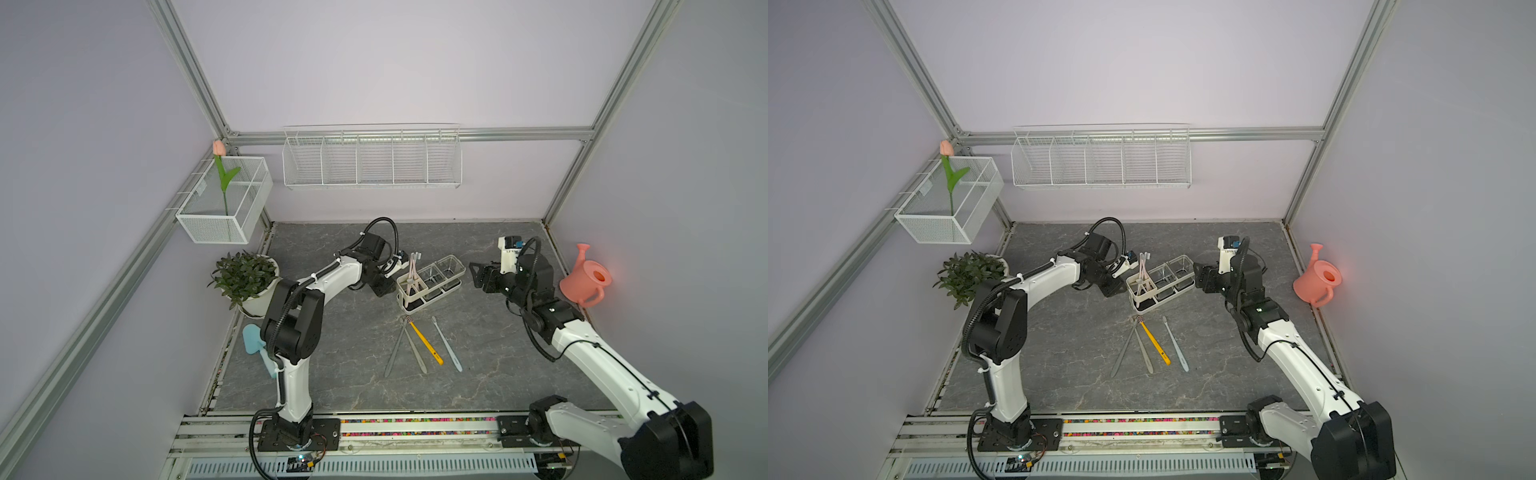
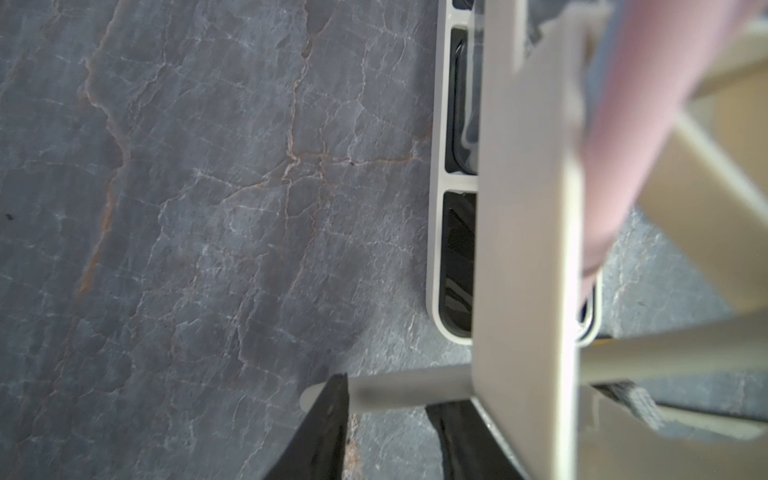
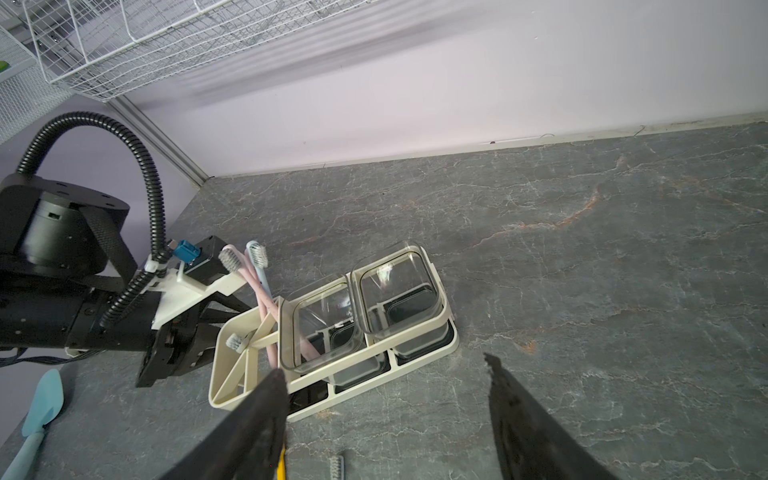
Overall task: Place the toothbrush into the toothbrush holder
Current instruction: Pick up the toothbrush from the toothbrush holder.
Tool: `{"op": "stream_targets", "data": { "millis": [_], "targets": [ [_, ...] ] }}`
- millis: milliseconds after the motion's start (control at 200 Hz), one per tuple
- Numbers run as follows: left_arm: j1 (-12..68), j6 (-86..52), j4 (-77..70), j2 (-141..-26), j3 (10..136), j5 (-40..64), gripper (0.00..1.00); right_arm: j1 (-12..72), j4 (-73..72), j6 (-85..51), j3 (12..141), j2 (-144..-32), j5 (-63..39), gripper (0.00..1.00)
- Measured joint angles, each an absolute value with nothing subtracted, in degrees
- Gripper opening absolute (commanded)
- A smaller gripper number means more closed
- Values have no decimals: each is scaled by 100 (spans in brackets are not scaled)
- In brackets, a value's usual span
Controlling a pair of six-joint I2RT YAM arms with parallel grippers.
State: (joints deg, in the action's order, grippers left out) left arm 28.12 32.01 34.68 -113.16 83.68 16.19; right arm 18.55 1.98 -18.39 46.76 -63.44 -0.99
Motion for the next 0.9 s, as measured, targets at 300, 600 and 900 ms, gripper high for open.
{"op": "stream_targets", "data": {
  "millis": [300,600,900],
  "targets": [
    [2812,3225,3588,-11428,8514,1656,38,1828,185,-1841,4574,-6344,-121,79],
    [2812,3229,3594,-11456,8554,1649,31,1791,178,-1841,4508,-6344,-139,79],
    [2825,3199,3542,-11421,8462,1603,29,1769,139,-1844,4499,-6401,-270,79]
  ]
}}
